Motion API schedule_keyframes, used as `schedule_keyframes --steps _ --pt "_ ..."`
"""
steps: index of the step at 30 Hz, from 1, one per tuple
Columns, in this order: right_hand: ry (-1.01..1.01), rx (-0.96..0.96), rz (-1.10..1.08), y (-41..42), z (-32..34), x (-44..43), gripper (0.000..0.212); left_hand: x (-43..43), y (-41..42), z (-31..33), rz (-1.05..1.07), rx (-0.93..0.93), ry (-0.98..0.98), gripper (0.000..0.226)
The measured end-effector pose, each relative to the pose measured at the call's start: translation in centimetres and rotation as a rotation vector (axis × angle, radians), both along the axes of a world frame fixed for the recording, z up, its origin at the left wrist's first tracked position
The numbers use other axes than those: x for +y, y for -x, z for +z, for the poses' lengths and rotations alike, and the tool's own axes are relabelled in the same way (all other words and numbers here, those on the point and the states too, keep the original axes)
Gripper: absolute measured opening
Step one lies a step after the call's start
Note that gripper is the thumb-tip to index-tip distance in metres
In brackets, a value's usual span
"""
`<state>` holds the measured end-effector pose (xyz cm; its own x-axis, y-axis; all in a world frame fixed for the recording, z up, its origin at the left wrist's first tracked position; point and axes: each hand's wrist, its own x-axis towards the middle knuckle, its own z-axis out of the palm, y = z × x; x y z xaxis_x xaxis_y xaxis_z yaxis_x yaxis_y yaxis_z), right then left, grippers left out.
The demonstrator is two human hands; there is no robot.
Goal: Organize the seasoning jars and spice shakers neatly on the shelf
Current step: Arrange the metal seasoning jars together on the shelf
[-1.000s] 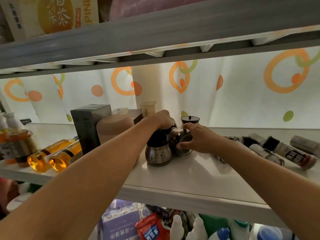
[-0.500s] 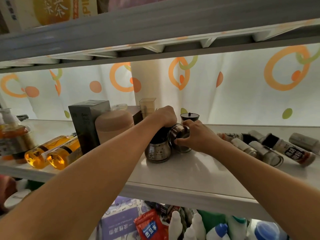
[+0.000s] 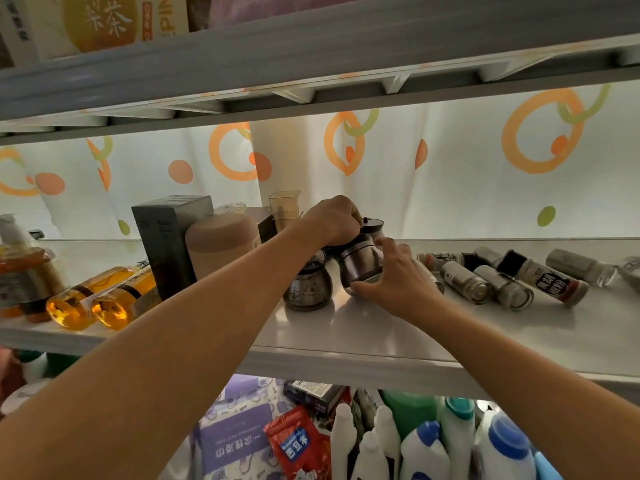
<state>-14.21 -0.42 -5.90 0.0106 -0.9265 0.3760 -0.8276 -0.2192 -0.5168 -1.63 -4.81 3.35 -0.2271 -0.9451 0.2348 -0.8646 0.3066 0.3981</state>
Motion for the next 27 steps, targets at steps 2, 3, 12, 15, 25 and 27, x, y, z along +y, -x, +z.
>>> schedule_keyframes --steps 2,3,12,15,25,27 --pt "0.006 -0.056 0.001 0.2 -0.5 0.2 0.095 0.3 0.2 0.0 -0.022 0.010 -0.008 0.025" --pt "0.006 -0.077 0.006 0.3 -0.6 0.3 0.099 0.5 0.3 0.1 -0.035 0.017 -0.017 0.026" --pt "0.011 -0.114 0.012 0.7 -2.5 0.9 0.112 3.7 1.1 0.2 -0.275 -0.200 -0.134 0.035" --pt "-0.008 -0.100 0.039 1.1 -2.1 0.5 0.113 4.1 1.3 0.6 -0.294 -0.280 -0.119 0.036" --pt "-0.330 0.087 0.405 4.6 7.7 -3.1 0.082 2.7 -0.9 1.8 -0.063 -0.441 0.252 0.029" --pt "-0.390 0.181 0.442 4.5 9.1 -3.8 0.071 2.5 -0.7 1.3 -0.070 -0.444 0.178 0.040"
